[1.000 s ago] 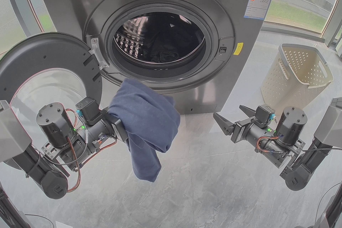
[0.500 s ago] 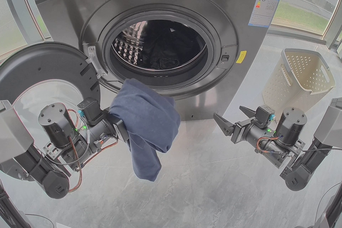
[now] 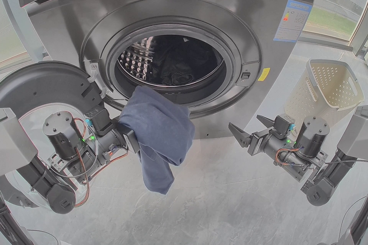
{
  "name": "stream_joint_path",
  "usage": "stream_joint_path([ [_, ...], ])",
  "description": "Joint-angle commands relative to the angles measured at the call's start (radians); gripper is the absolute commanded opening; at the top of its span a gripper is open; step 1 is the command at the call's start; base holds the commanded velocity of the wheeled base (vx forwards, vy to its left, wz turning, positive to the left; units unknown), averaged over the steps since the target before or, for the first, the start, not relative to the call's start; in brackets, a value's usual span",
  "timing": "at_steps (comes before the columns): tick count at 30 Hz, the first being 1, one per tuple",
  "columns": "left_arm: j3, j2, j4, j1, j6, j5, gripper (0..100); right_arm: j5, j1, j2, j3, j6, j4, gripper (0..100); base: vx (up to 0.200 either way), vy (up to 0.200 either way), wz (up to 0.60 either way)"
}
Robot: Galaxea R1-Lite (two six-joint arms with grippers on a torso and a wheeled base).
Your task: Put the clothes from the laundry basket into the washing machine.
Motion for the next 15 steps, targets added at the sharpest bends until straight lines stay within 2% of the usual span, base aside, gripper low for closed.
stream_joint_path([
  [1, 0.000, 0.003, -0.001, 0.000, 0.000, 0.000, 0, 0.000, 0.002, 0.002, 0.000, 0.000, -0.001, 100, 0.000, 0.000, 0.00],
  [10, 0.000, 0.003, -0.001, -0.003, 0.000, 0.000, 0, -0.002, 0.005, 0.001, 0.000, 0.001, -0.001, 100, 0.000, 0.000, 0.00],
  [15, -0.002, 0.010, -0.001, -0.004, 0.000, 0.000, 0, 0.000, 0.006, 0.001, 0.006, 0.001, -0.001, 100, 0.200, 0.000, 0.00],
])
